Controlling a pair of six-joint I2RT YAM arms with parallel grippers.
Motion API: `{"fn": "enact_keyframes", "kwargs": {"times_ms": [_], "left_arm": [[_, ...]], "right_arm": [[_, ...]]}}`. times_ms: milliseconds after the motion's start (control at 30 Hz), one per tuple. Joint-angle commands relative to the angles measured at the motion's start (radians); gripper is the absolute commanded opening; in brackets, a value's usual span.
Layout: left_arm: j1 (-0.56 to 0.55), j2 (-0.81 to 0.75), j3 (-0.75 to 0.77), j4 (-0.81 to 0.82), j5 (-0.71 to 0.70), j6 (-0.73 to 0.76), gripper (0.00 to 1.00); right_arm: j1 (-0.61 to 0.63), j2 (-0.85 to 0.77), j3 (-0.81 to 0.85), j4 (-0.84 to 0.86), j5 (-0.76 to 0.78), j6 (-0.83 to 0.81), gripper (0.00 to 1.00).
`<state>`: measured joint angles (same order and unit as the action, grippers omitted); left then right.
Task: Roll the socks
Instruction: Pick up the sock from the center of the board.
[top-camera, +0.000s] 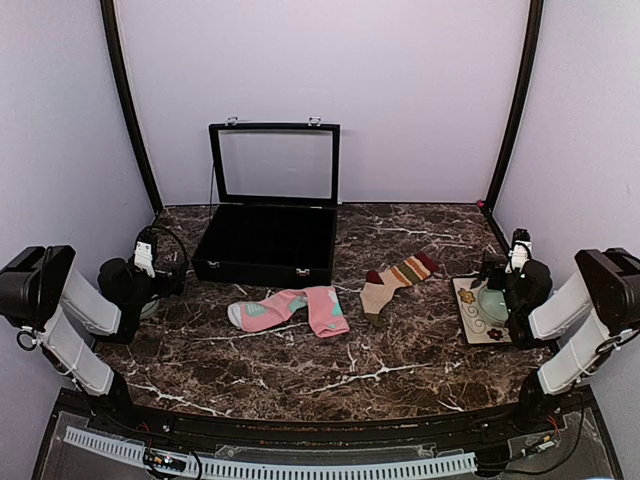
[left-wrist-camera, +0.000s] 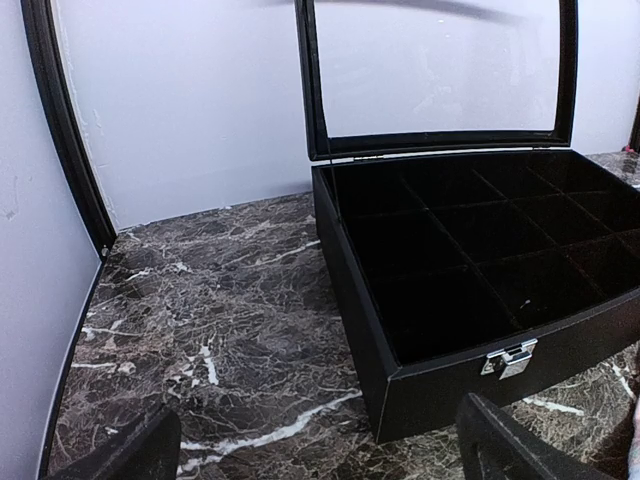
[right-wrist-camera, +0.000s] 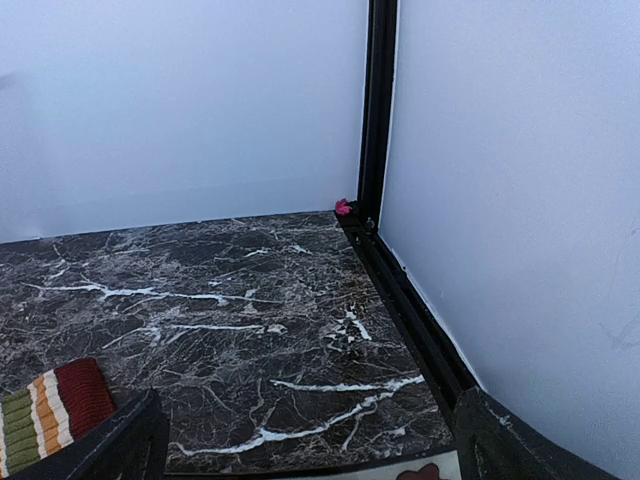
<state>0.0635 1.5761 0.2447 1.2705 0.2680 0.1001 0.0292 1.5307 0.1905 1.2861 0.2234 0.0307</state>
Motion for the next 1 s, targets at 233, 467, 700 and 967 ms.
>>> {"fn": "enact_keyframes", "kwargs": {"times_ms": [233,467,700,967], "left_arm": [[0.006,-0.004,0.007,0.025,0.000,-0.002,0.99],[0.007,-0.092,0.086,-0.207,0.036,0.006,0.99],[0.007,-0.164,0.597,-1.169,0.171,0.078,0.99],[-0.019,-0.175,0.680,-1.499,0.366,0.194,0.99]], "right_arm": [[-0.027,-0.001,0.037,-0.008,-0.010,0.027,1.00],[-0.027,-0.165,0.308,-0.606,0.250,0.095,1.00],[-0.068,-0.184,0.693,-1.252,0.340,0.454,1.00],[0.149,-0.279,0.778,-1.265,0.048,0.339,1.00]]}}
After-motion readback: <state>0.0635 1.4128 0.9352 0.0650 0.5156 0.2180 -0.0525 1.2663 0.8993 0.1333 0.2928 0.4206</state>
